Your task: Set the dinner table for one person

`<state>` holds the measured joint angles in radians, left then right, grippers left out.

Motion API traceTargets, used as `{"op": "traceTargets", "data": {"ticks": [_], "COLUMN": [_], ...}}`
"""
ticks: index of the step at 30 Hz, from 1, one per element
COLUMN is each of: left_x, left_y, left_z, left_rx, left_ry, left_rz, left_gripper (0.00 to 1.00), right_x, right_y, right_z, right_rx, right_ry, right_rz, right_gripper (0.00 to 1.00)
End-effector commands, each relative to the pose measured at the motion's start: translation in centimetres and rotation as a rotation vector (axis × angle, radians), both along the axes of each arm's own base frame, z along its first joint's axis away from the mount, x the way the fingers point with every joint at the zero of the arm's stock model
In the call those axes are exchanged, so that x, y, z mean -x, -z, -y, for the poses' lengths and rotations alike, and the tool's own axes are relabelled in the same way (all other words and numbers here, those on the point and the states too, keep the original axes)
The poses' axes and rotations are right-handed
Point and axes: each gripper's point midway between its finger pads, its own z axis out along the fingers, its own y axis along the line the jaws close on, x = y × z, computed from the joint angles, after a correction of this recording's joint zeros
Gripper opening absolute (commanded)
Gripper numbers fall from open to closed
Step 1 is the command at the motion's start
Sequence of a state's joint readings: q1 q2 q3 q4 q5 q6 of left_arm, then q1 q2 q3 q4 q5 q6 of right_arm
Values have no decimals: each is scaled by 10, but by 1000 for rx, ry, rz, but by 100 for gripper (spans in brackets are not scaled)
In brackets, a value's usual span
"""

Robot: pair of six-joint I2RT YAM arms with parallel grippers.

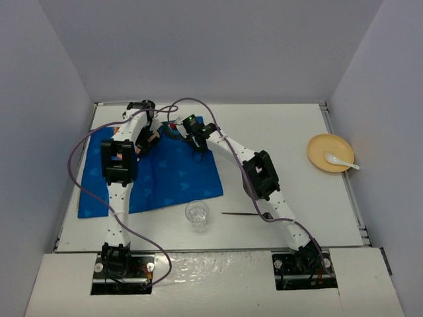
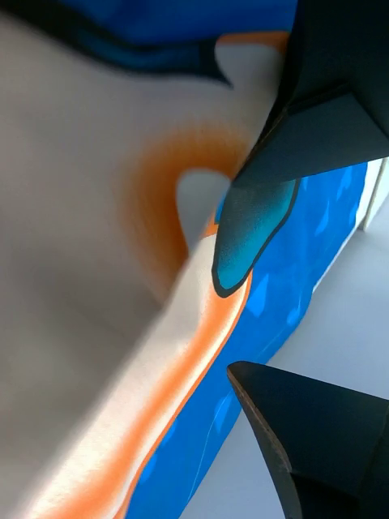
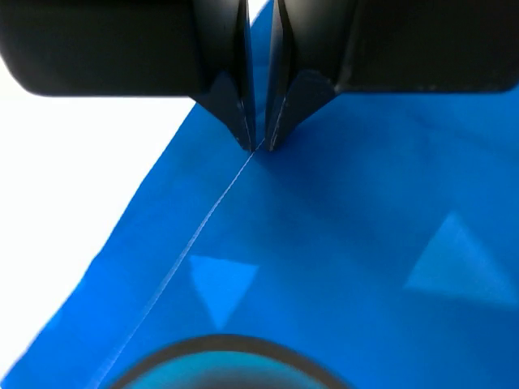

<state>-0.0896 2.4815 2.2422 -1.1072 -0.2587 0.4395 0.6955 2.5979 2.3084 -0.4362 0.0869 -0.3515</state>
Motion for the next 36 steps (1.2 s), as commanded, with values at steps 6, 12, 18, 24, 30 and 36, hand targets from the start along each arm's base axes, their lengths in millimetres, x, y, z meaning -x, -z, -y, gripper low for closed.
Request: {"op": "traceTargets", "data": {"ticks": [6, 12, 18, 24, 30, 36], "left_x": [9, -5, -46, -81, -71, -66], "left_y": [30, 29, -7, -101, -119, -81], "left_z": [143, 185, 186, 114, 19, -33], "left_rx": [132, 138, 211, 271, 94, 39], "left_ry": [261, 377, 258, 44, -41, -106], "left_rz": [-128, -65, 189, 478, 449, 371], "left_gripper": [87, 88, 92, 95, 97, 97], "right_x": [-8, -13, -6, -32, -59, -78], "right_y": [68, 66, 49, -42, -86, -59], "right_z": [181, 243, 238, 212, 181, 170], "right_rx": [305, 333, 272, 183, 46, -83], "right_ry": [307, 418, 393, 365, 213, 200], "right_rz": [-194, -218, -237, -35, 41, -5], "right_gripper": [5, 5, 25, 73, 93, 92]}}
